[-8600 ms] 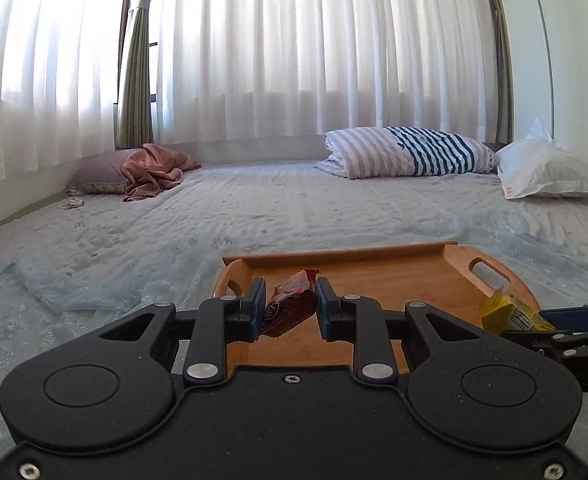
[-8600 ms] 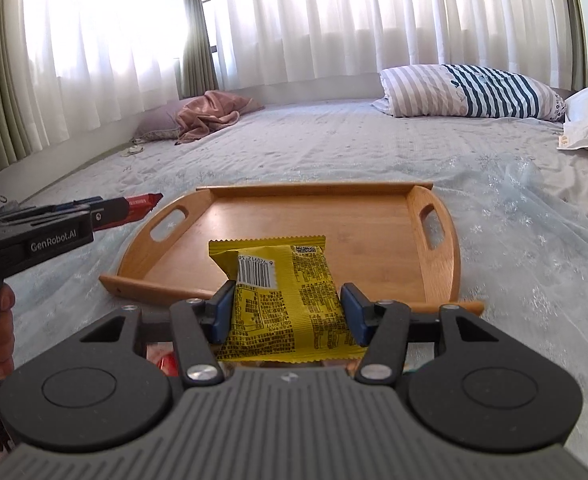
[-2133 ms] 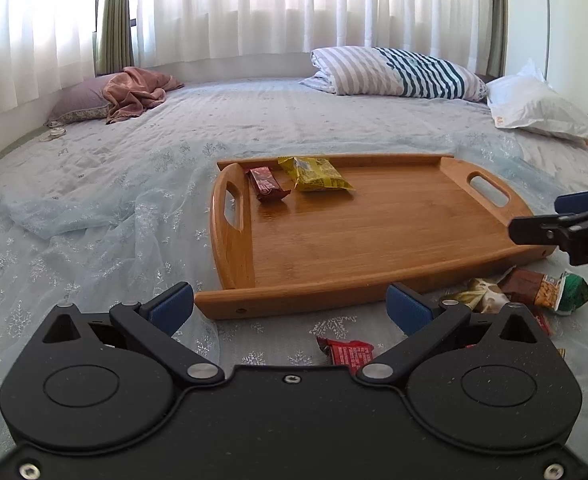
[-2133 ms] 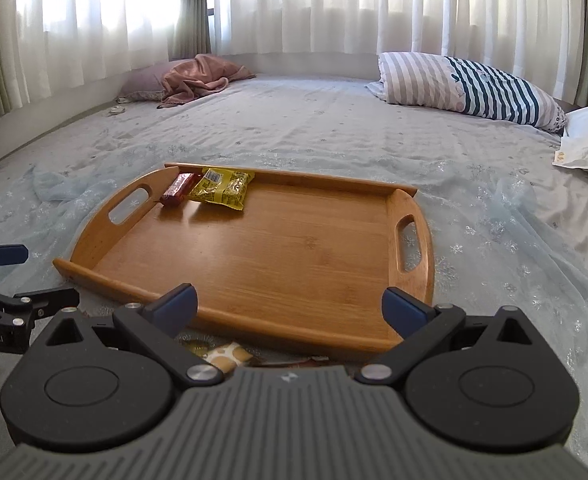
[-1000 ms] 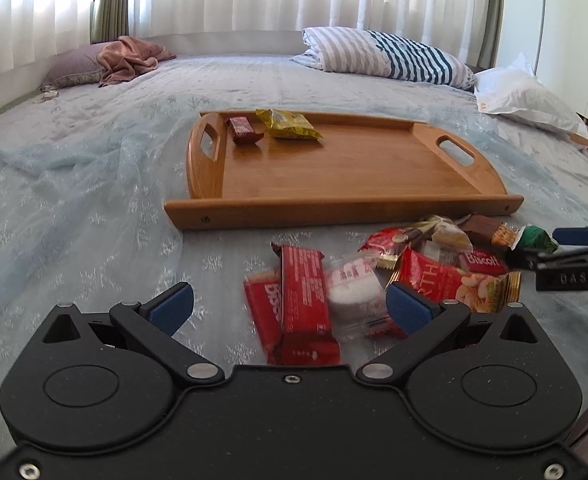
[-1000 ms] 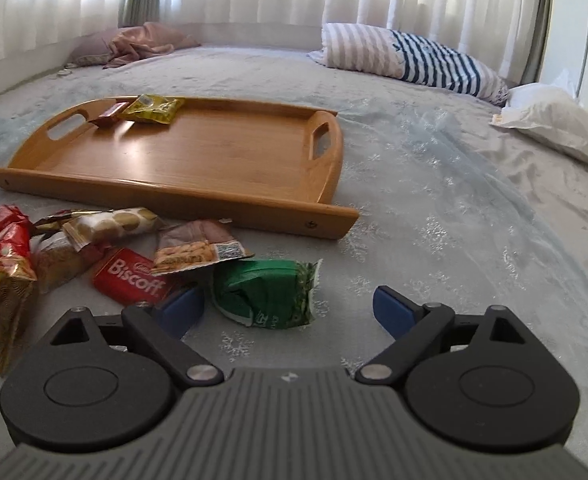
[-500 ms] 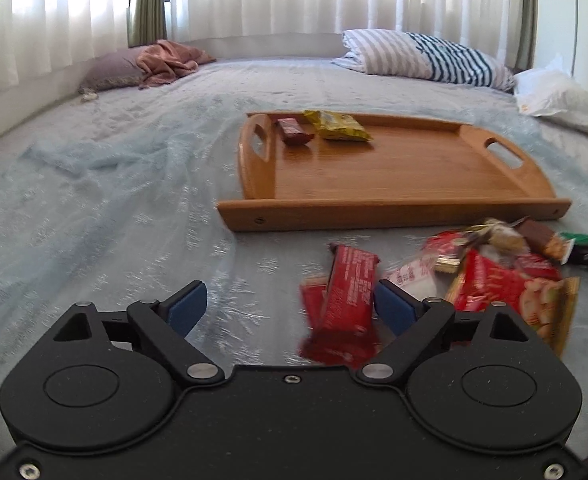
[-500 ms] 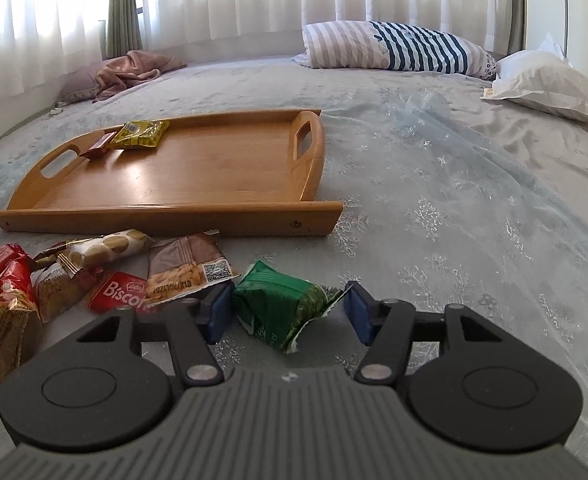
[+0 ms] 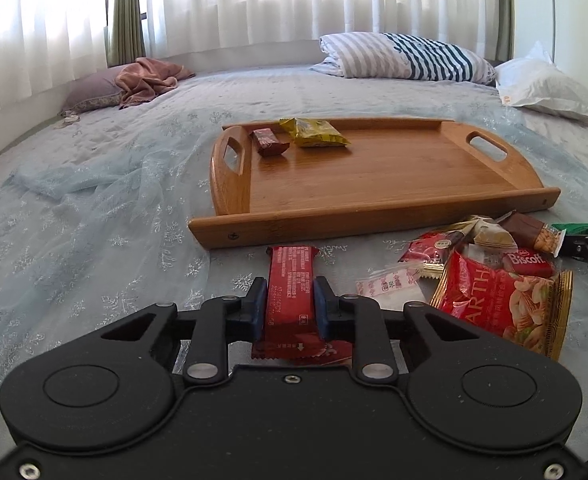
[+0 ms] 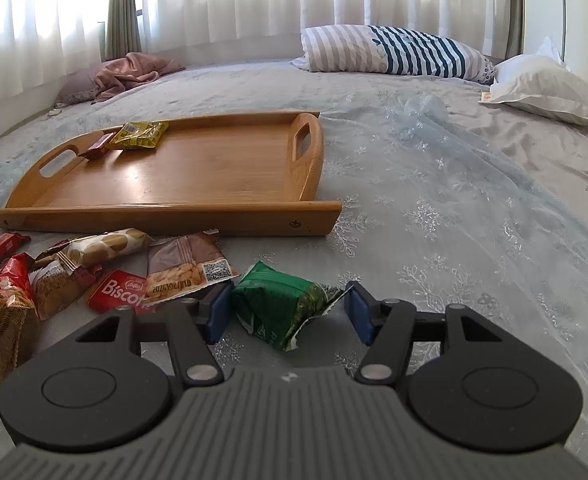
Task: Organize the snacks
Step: 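Move the left tool toward a red wrapped bar while the right tool approaches the green packet, then close the left tool on the red bar while the right tool grips the green packet, then lift and carry both held snacks toward the wooden tray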
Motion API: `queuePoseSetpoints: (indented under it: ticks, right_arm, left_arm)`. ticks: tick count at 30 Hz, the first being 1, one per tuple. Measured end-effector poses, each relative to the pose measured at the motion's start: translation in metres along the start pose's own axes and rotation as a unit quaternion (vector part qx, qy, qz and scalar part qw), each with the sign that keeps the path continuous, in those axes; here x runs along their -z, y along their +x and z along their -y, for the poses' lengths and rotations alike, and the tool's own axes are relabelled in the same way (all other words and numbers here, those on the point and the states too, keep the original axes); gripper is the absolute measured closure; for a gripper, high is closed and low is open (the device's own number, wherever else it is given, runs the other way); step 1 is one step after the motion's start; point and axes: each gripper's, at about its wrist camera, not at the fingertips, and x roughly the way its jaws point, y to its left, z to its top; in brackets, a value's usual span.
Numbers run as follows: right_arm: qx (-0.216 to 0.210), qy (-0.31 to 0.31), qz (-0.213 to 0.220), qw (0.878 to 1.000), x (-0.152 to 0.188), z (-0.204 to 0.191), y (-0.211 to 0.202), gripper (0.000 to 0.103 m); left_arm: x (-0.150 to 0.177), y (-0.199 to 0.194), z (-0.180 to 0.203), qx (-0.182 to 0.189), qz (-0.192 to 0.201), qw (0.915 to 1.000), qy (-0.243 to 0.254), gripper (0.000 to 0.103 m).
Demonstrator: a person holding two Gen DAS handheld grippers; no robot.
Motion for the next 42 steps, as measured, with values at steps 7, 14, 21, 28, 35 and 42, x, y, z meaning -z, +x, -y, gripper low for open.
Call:
queuePoseSetpoints:
  ticks: [7,14,21,28,35,42]
  right_arm:
    - [0.003,-0.007,-0.005,1.0,-0.001,-0.003,-0.001,0.041]
    - [-0.003,0.009,-0.012,1.0,-0.004,0.005,-0.003,0.042]
    - [0.004,0.023,-0.014,1.0,-0.005,0.008,-0.006,0.042]
    - [0.019,0.034,-0.004,0.999,-0.009,0.015,-0.013,0.042]
    - [0.019,0.04,0.017,0.999,-0.019,0.02,-0.022,0.041]
    - [0.006,0.035,0.039,0.999,-0.036,0.015,-0.025,0.041]
  left_arm:
    - [-0.004,0.001,0.002,0.016,0.0,0.9998,-0.012,0.08]
    - [-0.007,0.0,-0.01,0.032,-0.002,0.9986,-0.043,0.08]
    - [-0.007,-0.008,-0.014,0.024,0.008,0.9987,-0.044,0.08]
    - [-0.011,-0.021,-0.015,0.019,0.023,0.9984,-0.047,0.08]
    - [-0.021,-0.037,-0.02,0.021,0.05,0.9966,-0.063,0.08]
    - [-0.039,-0.04,-0.011,0.024,0.067,0.9958,-0.057,0.08]
